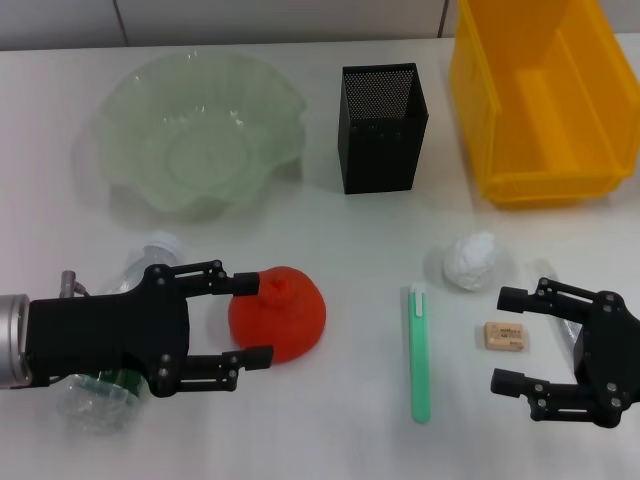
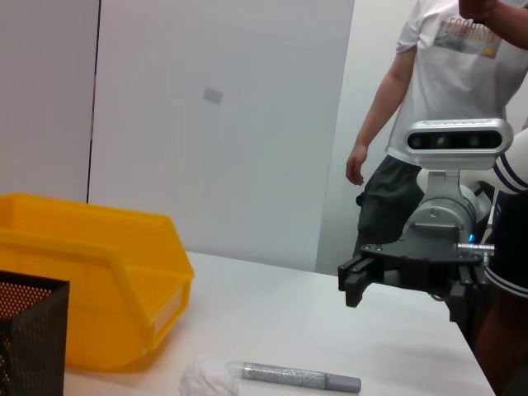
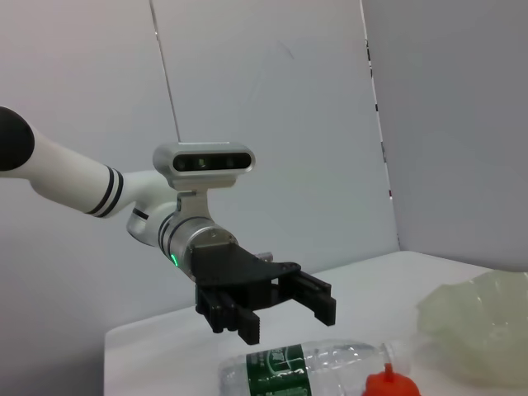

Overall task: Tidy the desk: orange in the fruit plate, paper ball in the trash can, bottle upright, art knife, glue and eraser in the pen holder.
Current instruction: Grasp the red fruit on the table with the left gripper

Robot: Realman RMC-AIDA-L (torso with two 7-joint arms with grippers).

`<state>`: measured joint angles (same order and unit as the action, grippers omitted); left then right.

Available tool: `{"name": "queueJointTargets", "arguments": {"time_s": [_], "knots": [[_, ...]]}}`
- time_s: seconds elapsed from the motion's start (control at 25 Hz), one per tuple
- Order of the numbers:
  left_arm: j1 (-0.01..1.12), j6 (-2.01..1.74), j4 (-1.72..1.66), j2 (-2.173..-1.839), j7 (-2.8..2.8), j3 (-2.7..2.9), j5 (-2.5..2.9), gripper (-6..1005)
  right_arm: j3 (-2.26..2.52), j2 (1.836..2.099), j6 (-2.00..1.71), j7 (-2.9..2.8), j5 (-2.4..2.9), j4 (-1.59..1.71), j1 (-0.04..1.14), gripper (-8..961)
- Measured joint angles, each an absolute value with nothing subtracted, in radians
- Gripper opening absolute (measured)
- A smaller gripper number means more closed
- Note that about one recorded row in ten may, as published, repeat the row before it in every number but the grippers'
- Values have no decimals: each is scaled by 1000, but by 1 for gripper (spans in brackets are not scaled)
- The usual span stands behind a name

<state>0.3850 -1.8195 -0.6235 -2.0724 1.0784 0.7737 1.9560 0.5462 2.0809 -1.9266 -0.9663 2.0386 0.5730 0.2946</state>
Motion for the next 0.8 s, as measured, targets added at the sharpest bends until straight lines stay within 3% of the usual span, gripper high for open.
{"name": "queueJointTargets", "arguments": {"time_s": [0.4,0.8], "knots": [[396,-1806,-607,-2074,1054,774,1946,720,546,2082,-1916,-966,2039,571,293,830],[456,-1470,-403,-2079,930,866,1875,682,551,2082,-1893,-966,2039,554,290,830]]}}
